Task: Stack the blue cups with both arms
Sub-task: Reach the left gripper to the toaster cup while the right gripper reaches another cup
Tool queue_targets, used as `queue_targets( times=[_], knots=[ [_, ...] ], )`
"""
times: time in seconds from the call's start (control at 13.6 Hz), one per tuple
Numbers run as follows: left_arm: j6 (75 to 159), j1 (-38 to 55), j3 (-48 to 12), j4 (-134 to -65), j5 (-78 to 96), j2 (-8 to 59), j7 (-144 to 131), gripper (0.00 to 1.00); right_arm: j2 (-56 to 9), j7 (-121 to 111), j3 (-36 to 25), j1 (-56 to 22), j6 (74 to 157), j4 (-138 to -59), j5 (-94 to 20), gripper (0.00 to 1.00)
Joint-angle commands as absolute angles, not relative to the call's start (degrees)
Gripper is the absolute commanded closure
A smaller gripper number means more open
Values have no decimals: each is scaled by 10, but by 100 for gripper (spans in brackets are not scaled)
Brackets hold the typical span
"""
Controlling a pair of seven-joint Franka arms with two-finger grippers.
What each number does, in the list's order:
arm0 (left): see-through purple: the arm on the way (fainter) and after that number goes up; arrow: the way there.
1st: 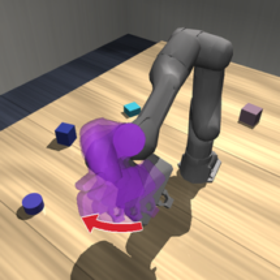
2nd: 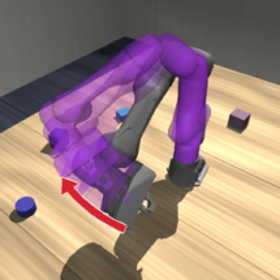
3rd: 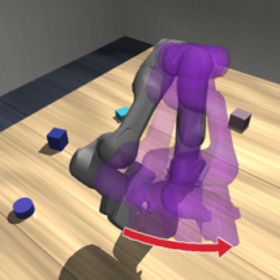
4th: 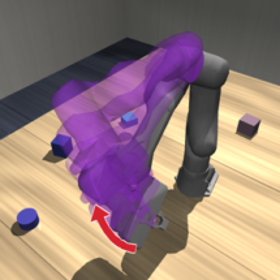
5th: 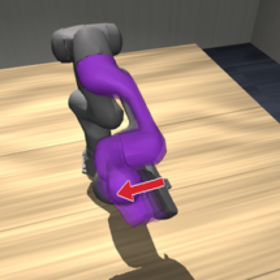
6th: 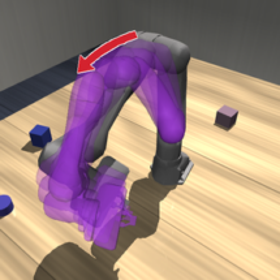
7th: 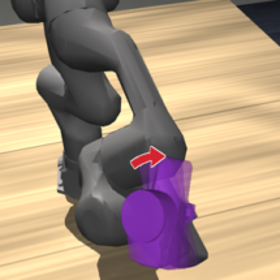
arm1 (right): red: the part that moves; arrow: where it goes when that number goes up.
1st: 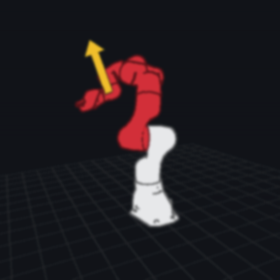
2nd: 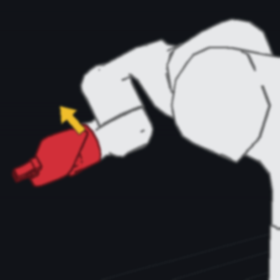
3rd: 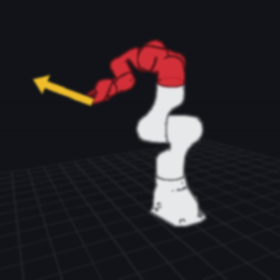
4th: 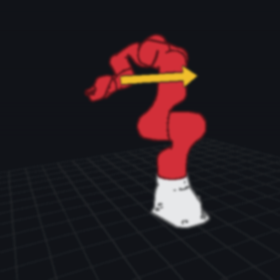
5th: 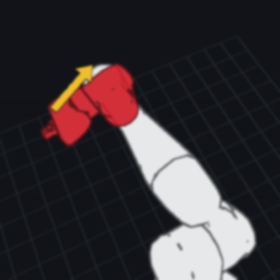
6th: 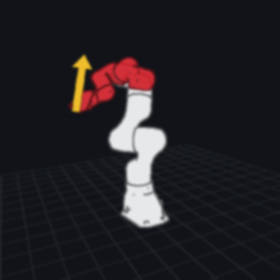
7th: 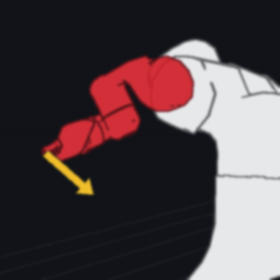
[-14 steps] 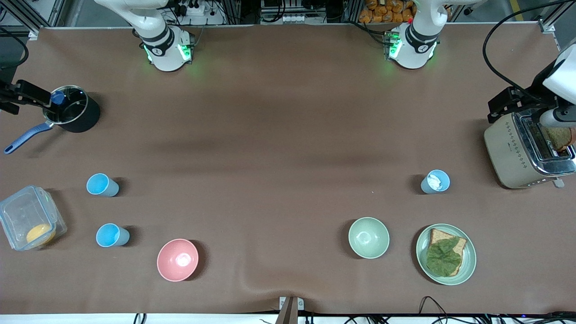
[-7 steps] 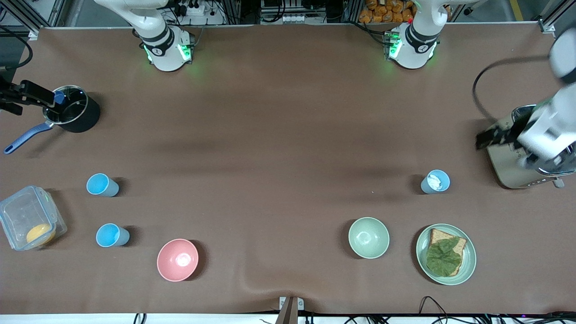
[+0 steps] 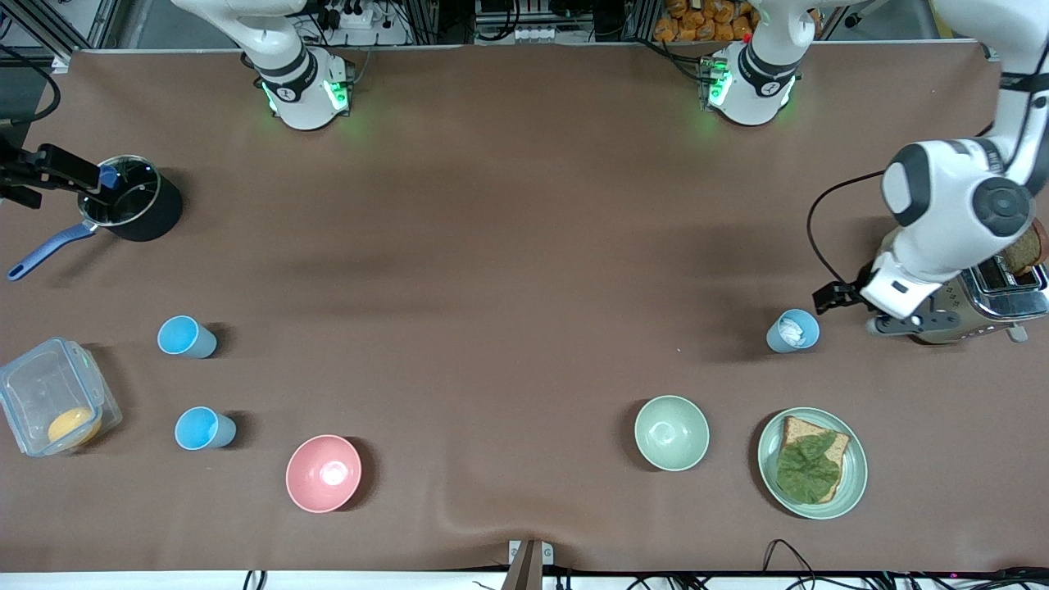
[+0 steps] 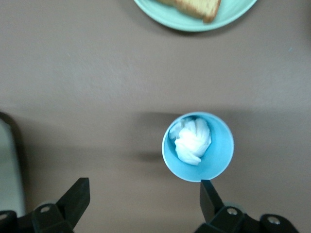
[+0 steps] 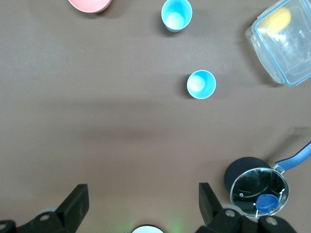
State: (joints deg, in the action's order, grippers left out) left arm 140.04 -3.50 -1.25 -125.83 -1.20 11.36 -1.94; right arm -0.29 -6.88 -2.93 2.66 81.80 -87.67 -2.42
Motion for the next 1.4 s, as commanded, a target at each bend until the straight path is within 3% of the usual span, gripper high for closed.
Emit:
queue_targets(
  times=[0.0, 0.22, 0.44, 0.59, 0.66, 0.81, 1.03, 1.33],
  knots=[
    [1439, -33, -18, -1271, -6, 135, -23, 0, -21, -74, -31, 33, 813, -879, -11, 0],
    [1469, -33, -18, -1269, -4, 166, -23, 4, -68, -68, -30, 34, 818, -877, 18, 0],
    [1480, -32, -18, -1261, -4, 186, -23, 33, -150, -69, -30, 40, 852, -877, 17, 0],
    [1482, -31, -18, -1254, -3, 194, -24, 39, -189, -69, -30, 50, 877, -875, 18, 0],
    [1483, -31, -18, -1253, -2, 198, -25, 53, -213, -69, -31, 51, 902, -876, 20, 0],
    [1484, -28, -20, -1252, -2, 199, -26, 96, -270, -75, -30, 82, 957, -874, 11, 0],
    [1484, -24, -25, -1245, -2, 198, -26, 100, -334, -104, -29, 90, 1050, -874, 10, 0],
    [1482, -21, -79, -1220, -2, 193, -86, 100, -351, -120, -29, 97, 1056, -872, 11, 0]
  ],
)
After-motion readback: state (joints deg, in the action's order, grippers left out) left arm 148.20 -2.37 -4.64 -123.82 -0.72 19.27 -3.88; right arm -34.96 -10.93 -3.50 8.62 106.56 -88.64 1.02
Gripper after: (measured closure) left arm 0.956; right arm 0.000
